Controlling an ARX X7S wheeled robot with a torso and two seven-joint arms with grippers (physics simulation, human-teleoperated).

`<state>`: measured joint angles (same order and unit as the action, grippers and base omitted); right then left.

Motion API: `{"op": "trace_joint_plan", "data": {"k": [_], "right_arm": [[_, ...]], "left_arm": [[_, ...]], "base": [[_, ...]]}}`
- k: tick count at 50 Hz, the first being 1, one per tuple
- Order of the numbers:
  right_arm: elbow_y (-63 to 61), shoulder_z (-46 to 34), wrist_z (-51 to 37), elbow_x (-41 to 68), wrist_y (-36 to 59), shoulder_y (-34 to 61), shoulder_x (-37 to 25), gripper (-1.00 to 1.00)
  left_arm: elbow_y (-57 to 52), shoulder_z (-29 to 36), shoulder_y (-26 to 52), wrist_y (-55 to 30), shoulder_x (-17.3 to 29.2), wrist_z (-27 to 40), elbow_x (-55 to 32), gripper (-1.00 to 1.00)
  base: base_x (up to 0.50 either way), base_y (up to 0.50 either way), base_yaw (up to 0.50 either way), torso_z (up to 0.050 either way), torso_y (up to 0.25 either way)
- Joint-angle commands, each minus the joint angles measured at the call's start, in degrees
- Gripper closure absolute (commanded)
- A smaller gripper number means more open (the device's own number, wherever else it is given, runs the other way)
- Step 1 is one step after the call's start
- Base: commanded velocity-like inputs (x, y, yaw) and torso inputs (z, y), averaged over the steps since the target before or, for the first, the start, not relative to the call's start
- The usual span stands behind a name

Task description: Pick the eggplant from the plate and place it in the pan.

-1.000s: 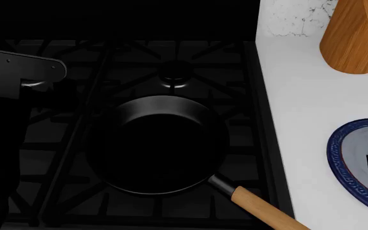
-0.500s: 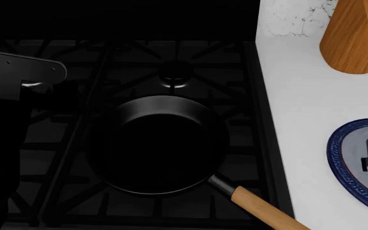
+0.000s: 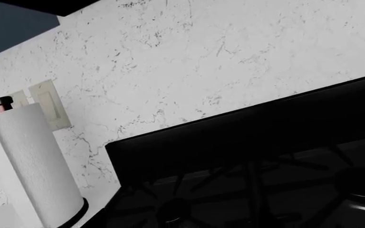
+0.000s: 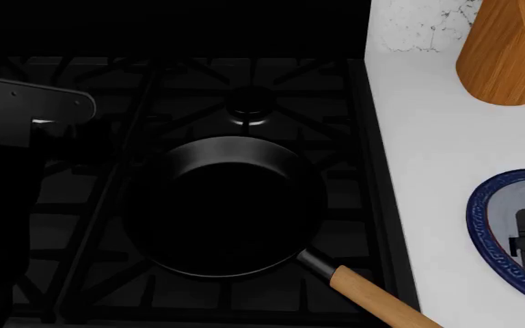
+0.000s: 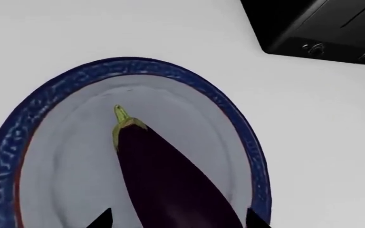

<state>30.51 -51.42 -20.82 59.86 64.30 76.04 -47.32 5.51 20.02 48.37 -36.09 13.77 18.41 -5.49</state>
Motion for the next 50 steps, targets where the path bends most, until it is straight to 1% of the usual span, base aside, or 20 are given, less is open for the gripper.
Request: {"op": "trace_joint_plan", "data": {"k": [1,17,21,30,36,43,50], "right_arm": [[1.71,-0.82,1.3,-1.17,-1.28,-0.21,0.64,1.0],[-1.44,-0.62,-0.65,-0.44,0.65,0.17,-0.35,1.0],[-3.9,-0.46,-1.81,-0.25,1.49,0.79,-1.17,1.0],[-9.63,1.73,-5.86,1.76,4.33,3.46,-3.09,1.0],[-12.15,2.2,-6.98,2.95,7.63,6.24,-3.57,1.0],[-14.72,2.29,-7.35,4.54,10.15,7.86,-2.73,1.0],[-17.4,2.66,-7.01,7.01,13.1,10.72,-0.62,1.0]], "left_arm": [[0.4,0.13,-0.23,0.36,0.12,0.27,-0.11,-1.0],[-0.1,-0.03,-0.41,-0.15,0.56,0.61,-0.44,-1.0],[-0.02,0.0,-0.55,0.11,0.61,0.59,-0.54,-1.0],[-1.78,-0.67,-0.62,-0.88,0.98,0.81,-1.15,-1.0],[-2.33,-1.03,-0.6,-1.11,1.26,0.87,-1.46,-1.0],[-4.21,-2.46,-1.33,-1.62,2.13,0.74,-2.56,-1.0],[-6.48,-3.66,-2.45,-1.39,2.3,0.45,-3.98,-1.0]], "base": [[0.0,0.0,0.0,0.0,0.0],[0.0,0.0,0.0,0.0,0.0],[0.0,0.0,0.0,0.0,0.0],[0.0,0.0,0.0,0.0,0.0],[0.0,0.0,0.0,0.0,0.0],[0.0,0.0,0.0,0.0,0.0],[0.0,0.0,0.0,0.0,0.0]]}}
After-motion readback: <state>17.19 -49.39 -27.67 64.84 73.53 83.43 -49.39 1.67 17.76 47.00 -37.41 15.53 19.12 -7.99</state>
